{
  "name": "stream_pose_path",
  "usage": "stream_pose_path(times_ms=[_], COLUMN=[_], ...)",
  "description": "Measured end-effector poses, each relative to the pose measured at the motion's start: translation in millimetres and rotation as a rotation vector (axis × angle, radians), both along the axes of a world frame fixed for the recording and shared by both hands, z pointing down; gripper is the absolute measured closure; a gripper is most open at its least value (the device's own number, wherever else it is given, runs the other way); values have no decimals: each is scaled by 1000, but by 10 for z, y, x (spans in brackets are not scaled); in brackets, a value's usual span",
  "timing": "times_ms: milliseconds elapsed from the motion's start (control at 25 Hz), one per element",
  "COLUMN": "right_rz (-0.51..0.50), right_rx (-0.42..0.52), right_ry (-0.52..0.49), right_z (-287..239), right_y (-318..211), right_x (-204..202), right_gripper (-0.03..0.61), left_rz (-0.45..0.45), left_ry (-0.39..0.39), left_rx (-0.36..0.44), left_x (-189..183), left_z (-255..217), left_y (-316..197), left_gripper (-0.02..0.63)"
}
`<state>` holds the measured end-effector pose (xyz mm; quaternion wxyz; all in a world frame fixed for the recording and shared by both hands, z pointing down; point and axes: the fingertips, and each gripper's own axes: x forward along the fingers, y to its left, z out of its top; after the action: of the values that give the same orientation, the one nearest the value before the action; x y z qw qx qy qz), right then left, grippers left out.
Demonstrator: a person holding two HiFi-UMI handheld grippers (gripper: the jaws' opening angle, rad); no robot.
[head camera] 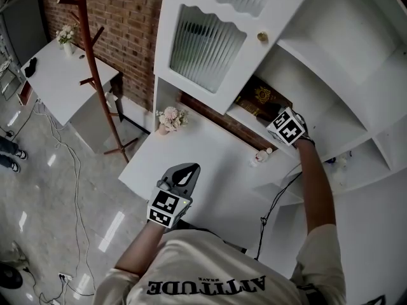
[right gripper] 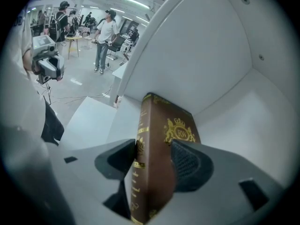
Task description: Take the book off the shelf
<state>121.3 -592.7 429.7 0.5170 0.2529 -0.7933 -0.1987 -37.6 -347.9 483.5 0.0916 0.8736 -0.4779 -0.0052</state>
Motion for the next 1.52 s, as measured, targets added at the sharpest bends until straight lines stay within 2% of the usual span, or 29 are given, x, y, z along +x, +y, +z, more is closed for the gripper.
stream_pose_path(times_ms=[1080,1400,1520], right_rz=[-25,6,22], right_rx=[-82,-6,53], right_ry=[-53,-66,-31], right_z=[-28,-77,-133], right_y=[670,723,718], right_x=[-190,-254,-337], right_gripper=[330,325,304], left_rz=[32,40,44], left_ry=[16,24,25], left_rx=[3,-3,-6], left_x=[-51,-100,-116], left_z=[-7,29,42], left_y=[176,150,136], left_gripper=[588,588,588])
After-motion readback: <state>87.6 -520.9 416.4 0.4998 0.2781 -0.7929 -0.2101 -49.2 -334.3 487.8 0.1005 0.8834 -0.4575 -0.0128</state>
